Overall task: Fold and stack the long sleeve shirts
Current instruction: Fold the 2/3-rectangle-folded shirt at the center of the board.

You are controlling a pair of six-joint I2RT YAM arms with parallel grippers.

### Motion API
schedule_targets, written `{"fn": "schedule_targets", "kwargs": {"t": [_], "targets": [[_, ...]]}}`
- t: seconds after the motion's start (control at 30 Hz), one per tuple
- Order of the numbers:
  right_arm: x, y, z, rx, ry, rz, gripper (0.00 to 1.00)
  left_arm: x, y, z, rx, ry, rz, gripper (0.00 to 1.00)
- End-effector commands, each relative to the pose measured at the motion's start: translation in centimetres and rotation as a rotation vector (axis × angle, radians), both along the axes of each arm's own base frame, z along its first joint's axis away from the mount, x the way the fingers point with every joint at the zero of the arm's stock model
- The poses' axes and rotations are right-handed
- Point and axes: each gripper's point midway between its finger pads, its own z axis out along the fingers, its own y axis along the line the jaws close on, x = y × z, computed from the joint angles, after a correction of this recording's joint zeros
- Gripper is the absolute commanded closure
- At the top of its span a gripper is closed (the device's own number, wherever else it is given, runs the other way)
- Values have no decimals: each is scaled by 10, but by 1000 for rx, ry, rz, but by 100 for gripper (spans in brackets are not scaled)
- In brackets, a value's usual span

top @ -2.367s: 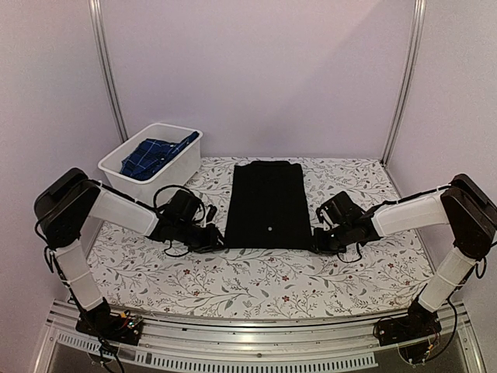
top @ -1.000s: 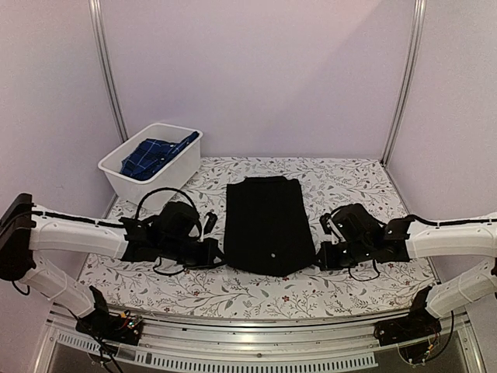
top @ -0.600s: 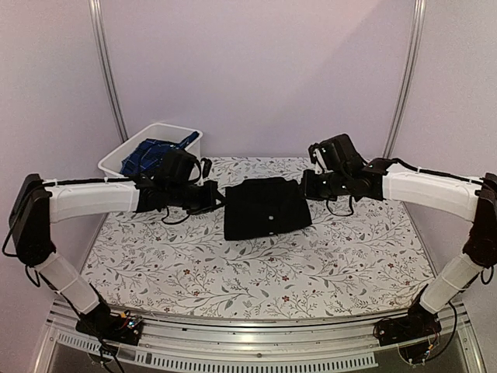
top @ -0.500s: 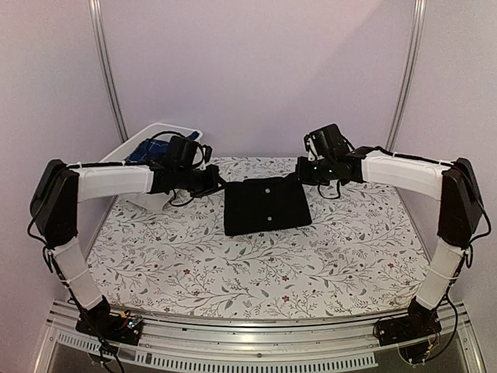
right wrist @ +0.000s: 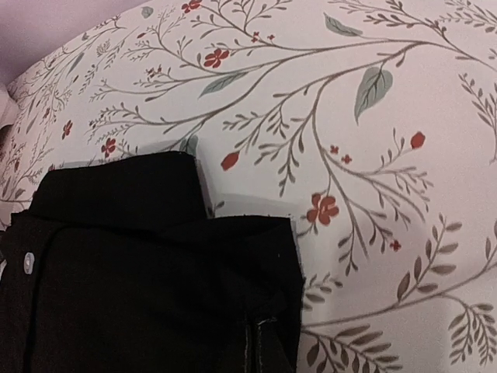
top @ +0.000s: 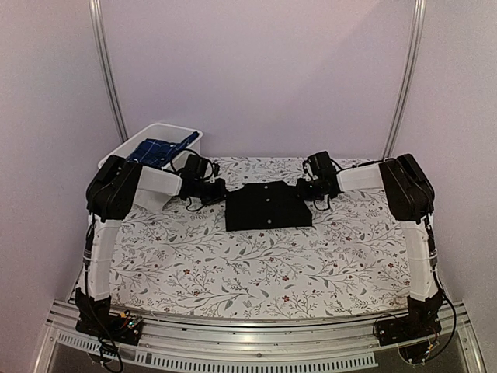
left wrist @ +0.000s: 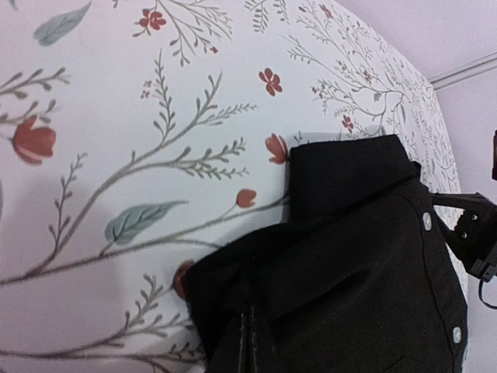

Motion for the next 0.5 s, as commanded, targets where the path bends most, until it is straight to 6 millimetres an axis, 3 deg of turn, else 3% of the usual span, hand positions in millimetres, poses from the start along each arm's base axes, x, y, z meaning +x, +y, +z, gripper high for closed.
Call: {"fn": "schedule_targets", "kwargs": {"t": [0.0, 0.13, 0.23, 0.3, 0.47], "targets": [[-88, -4, -34, -4, 165, 40, 100, -64, -6, 0, -18, 64, -44, 100], [-157, -14, -25, 5, 201, 22, 100, -127, 0, 7, 5, 74, -52, 100], [-191, -23, -9, 32, 198, -4, 100, -157, 3, 20, 3, 66, -43, 100], [-201, -30, -1, 51, 198, -37, 100, -168, 4, 28, 2, 57, -43, 100], [-201, -38, 19, 49, 162, -65, 100, -171, 7, 58, 4, 7, -34, 100]]}}
